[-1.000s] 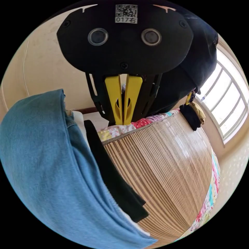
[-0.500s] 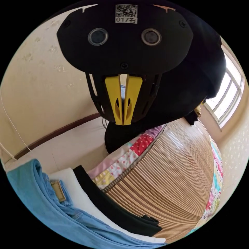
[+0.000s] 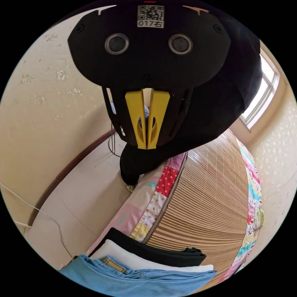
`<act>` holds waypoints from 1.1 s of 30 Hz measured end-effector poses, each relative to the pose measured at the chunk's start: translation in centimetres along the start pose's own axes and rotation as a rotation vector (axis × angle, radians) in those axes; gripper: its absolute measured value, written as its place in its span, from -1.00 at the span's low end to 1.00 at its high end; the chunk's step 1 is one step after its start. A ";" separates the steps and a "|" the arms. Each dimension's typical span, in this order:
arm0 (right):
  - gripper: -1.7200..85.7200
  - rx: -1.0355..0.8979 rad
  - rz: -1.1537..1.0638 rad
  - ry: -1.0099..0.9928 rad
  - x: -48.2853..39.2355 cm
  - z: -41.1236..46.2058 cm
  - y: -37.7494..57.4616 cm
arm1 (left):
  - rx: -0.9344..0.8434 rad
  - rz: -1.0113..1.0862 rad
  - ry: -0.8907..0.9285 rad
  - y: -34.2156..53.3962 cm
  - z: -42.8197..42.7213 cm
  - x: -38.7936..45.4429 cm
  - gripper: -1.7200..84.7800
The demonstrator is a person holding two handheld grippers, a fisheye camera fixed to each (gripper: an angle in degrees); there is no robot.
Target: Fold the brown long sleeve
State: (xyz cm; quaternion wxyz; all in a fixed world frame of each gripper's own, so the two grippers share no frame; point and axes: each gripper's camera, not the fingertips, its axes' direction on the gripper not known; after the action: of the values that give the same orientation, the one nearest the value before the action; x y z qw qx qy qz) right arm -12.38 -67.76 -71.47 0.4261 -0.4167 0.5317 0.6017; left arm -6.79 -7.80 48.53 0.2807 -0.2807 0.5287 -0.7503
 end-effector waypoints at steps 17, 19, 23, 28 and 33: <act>-0.91 0.181 -1.050 -0.450 -19.9 -2.6 4.2 | 0.123 1.214 1.762 17.5 -16.2 31.9 -0.92; -0.85 0.162 -1.305 -0.515 -23.6 -2.7 9.9 | 0.042 1.148 1.872 19.1 -12.4 34.3 -0.92; -0.66 0.107 -1.557 -0.556 -26.6 -0.9 17.9 | -0.264 1.014 1.883 25.2 -4.8 41.2 -0.93; -0.57 -0.121 -1.779 -0.748 -27.1 6.2 25.4 | -0.594 1.105 1.525 33.8 0.7 48.4 -0.92; -0.80 -0.313 -1.814 -0.782 -25.0 12.8 26.5 | -0.712 1.331 1.151 40.5 2.5 51.4 -0.91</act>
State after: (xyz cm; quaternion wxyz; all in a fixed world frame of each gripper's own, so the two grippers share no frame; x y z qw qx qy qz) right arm -31.10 -58.69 -38.95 0.8095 -0.4891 -0.2504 0.2070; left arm -35.19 -57.78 17.17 0.2451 0.4219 0.8351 -0.2541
